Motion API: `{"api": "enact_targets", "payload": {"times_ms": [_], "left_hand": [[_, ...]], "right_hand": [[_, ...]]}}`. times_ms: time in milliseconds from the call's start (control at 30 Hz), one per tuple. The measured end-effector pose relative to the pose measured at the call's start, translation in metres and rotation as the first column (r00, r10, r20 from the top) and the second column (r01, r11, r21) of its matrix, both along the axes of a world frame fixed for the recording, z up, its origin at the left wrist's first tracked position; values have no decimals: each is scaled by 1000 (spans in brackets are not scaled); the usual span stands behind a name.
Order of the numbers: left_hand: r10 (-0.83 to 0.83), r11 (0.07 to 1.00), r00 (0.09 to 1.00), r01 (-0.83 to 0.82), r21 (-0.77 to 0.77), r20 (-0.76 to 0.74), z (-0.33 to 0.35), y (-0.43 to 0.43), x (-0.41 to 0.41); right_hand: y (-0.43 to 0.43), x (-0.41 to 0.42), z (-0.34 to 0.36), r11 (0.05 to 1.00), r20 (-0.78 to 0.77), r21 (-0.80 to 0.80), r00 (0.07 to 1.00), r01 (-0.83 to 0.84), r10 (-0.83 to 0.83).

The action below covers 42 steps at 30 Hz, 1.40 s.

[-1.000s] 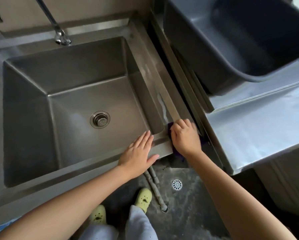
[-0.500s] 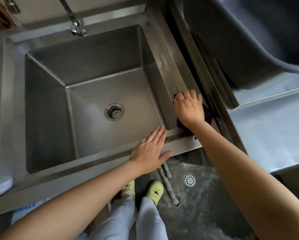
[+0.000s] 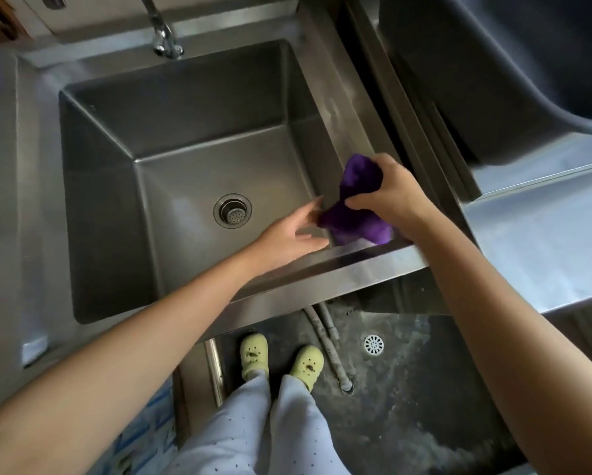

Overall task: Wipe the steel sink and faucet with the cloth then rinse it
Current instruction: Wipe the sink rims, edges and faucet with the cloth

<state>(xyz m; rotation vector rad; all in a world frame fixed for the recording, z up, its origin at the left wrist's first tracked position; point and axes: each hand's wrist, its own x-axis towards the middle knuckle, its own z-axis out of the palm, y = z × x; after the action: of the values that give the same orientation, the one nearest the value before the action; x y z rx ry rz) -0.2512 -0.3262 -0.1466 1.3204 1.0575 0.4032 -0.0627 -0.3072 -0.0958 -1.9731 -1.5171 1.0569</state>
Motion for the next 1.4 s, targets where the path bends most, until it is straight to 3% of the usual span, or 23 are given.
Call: {"api": "enact_targets", "payload": {"times_ms": [100, 200, 300, 367, 400, 467, 533, 600, 667, 767, 1067, 1200, 1400], "left_hand": [[71, 993, 997, -71, 96, 5, 12, 3, -9], [168, 938, 975, -113, 328, -146, 11, 1, -23], [172, 901, 961, -65, 429, -216, -6, -22, -36], [104, 897, 951, 38, 441, -293, -23, -44, -45], [44, 883, 945, 114, 455, -323, -29, -54, -51], [-61, 844, 938, 231, 484, -342, -35, -71, -66], [-72, 809, 908, 295, 509, -412, -36, -84, -87], [17, 741, 770, 418, 526, -638, -41, -97, -112], [117, 758, 577, 474, 448, -808, -46, -108, -132], [117, 812, 447, 471, 344, -887, -48, -113, -138], [108, 799, 498, 472, 373, -860, -47, -110, -144], [116, 785, 482, 491, 377, -869, -46, -111, -137], [71, 748, 487, 551, 370, -870, -45, -100, -111]], "right_hand": [[-20, -19, 16, 997, -234, 67, 971, -38, 53], [-39, -23, 12, 988, -301, 22, 941, -154, 154], [-54, -29, -4, 987, -291, -42, 947, -156, 137], [-63, -38, -25, 981, -141, 3, 972, -192, 190], [-68, -45, -34, 954, 5, 45, 955, -298, 298], [-83, -60, -59, 820, 257, 34, 797, -572, 546], [-100, -69, -81, 726, 395, 22, 673, -687, 625], [-109, -76, -91, 757, 449, 62, 696, -651, 561], [-111, -84, -95, 821, 461, 158, 777, -548, 429], [-115, -104, -97, 859, 483, 251, 827, -446, 288], [-125, -175, -100, 813, 433, 369, 857, -450, 278], [-121, -151, -102, 797, 457, 379, 844, -471, 282], [-104, -48, -106, 851, 577, 344, 804, -397, 143]]}}
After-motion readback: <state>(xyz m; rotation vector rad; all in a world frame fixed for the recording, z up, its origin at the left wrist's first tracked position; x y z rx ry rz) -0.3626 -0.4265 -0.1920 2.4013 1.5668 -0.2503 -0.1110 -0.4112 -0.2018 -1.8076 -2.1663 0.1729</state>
